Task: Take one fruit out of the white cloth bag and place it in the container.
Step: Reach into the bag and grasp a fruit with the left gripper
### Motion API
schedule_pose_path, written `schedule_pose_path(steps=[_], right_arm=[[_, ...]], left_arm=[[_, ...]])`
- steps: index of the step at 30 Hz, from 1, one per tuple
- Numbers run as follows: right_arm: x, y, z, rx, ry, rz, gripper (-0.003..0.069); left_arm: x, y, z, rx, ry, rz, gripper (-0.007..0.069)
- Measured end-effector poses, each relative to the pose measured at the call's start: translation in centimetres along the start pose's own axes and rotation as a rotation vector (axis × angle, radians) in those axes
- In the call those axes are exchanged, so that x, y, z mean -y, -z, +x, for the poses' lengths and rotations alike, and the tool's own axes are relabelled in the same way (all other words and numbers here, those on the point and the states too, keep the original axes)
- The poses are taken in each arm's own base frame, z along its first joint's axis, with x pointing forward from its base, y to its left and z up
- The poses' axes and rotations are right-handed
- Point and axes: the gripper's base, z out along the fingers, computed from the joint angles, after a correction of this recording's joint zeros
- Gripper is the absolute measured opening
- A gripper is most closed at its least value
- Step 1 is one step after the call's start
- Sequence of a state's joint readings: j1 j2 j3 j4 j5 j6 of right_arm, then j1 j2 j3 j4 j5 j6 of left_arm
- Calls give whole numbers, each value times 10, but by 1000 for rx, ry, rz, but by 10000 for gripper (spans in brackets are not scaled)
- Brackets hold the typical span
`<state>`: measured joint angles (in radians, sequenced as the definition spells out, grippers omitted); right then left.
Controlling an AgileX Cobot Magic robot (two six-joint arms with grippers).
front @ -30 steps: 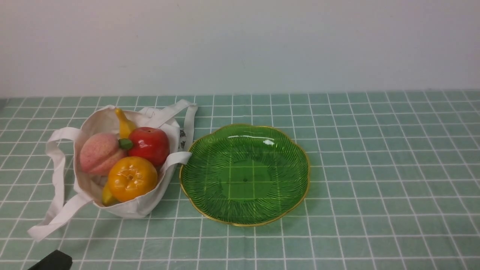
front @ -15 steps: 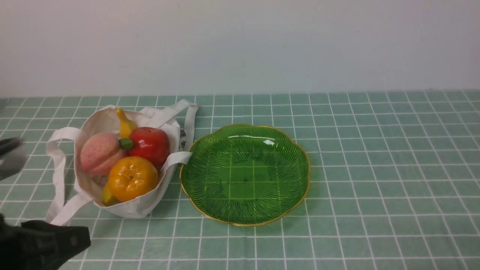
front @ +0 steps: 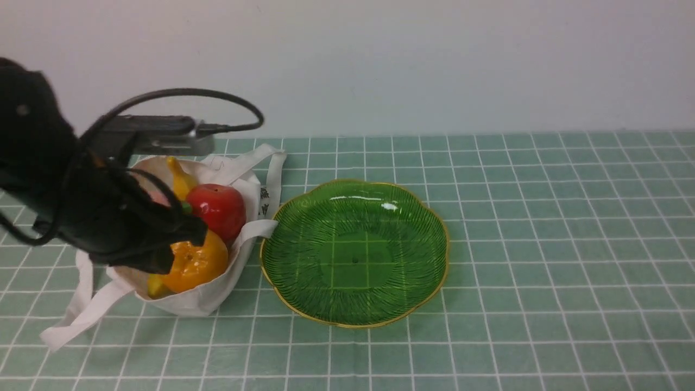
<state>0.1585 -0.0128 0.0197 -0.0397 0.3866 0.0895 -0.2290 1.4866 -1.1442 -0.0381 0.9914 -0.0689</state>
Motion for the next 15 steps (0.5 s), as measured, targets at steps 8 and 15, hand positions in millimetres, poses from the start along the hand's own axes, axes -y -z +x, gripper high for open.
schedule_pose_path(steps=[8,15], right_arm=[[0,0,0,0,0,0,-15],[0,0,0,0,0,0,-15]], left_arm=[[5,-19,-25,26,-26,-94,340],[4,-41,-35,63,17,-109,650]])
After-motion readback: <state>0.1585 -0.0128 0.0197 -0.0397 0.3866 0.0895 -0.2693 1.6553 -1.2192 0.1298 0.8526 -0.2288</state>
